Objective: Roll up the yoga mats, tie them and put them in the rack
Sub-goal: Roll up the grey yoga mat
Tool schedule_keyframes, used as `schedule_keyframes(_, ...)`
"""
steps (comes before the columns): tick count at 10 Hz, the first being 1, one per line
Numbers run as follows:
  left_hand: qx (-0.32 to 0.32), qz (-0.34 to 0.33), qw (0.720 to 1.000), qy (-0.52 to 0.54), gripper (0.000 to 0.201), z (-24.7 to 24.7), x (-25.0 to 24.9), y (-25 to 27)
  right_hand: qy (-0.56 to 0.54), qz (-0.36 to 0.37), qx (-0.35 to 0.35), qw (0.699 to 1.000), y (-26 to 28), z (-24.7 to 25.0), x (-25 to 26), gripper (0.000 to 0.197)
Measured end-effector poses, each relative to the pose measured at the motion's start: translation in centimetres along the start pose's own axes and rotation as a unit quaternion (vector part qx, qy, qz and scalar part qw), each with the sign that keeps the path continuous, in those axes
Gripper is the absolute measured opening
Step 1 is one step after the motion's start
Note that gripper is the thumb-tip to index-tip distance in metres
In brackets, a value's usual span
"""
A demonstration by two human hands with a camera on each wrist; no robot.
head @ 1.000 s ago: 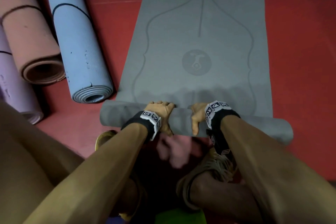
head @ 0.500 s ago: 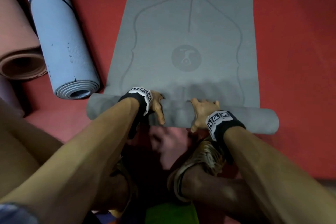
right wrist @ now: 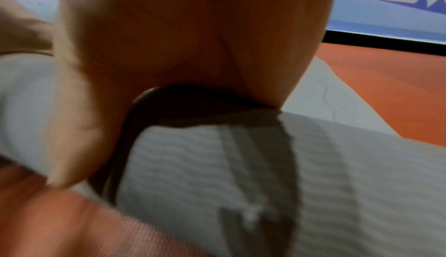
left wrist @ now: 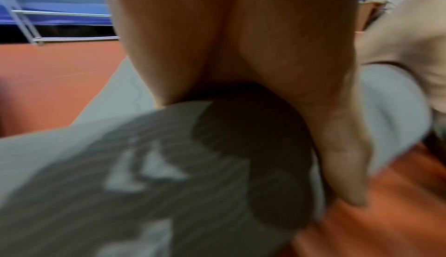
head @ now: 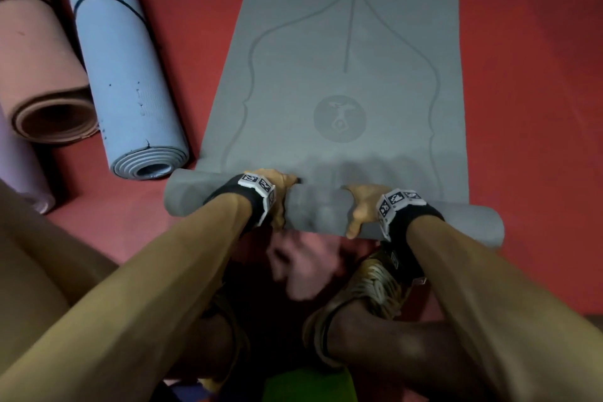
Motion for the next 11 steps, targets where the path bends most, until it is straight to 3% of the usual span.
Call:
schedule_keyframes(1,0.048,-0.014,0.999,0.018,0.079,0.3,0.0,0.3,0.053,0.006,-0.06,0.997,1.1,-0.5,0.0,0.118)
schedule_keyframes(2,0.122,-0.056,0.989,0.056,0.06,-1.1,0.3,-2.1,0.09,0.007,-0.112,0.99,2.8,-1.5,0.4,0.108)
schedule_keyframes(3,0.147,-0.054,0.981,0.117,0.061,-1.8,0.8,-2.6,0.072,0.009,-0.119,0.99,2.8,-1.0,0.5,0.099)
schedule_keyframes(4,0.129,-0.039,0.983,0.121,0.059,-1.4,0.1,-1.0,0.05,0.005,-0.056,0.997,1.4,0.0,0.3,0.113)
schedule_keyframes(5,0.073,-0.018,0.996,0.04,0.081,-1.6,-0.5,-0.4,0.024,0.009,0.014,1.0,0.6,0.3,0.4,0.123)
schedule_keyframes(6,-0.004,0.049,0.996,-0.073,0.11,-1.8,-0.5,0.6,-0.024,0.008,0.086,0.996,-0.1,0.7,0.5,0.128)
schedule_keyframes(7,-0.012,0.065,0.995,-0.074,0.108,-1.8,-0.1,1.0,-0.019,0.005,0.1,0.995,-0.3,0.7,0.6,0.128)
schedule_keyframes(9,0.022,0.021,1.0,-0.004,0.072,-0.1,0.1,0.7,-0.022,0.001,0.006,1.0,0.5,-0.1,0.0,0.113)
schedule_keyframes(10,0.109,-0.014,0.993,0.043,0.063,0.1,0.4,-0.3,0.074,0.017,-0.087,0.993,1.7,-1.0,0.2,0.115)
schedule_keyframes(11,0.16,-0.051,0.984,0.061,0.051,-0.6,0.4,-1.5,0.068,0.029,-0.108,0.991,1.9,-1.4,0.3,0.114)
Point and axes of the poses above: each hand's wrist, its own y-axis away from the middle knuckle, its own z-axis out of the back of the hand, x = y × z, the point moved 7 cm from there along -y, towards the middle knuckle, and after that the axes turned 1 degree about -x, right-handed, at the moved point
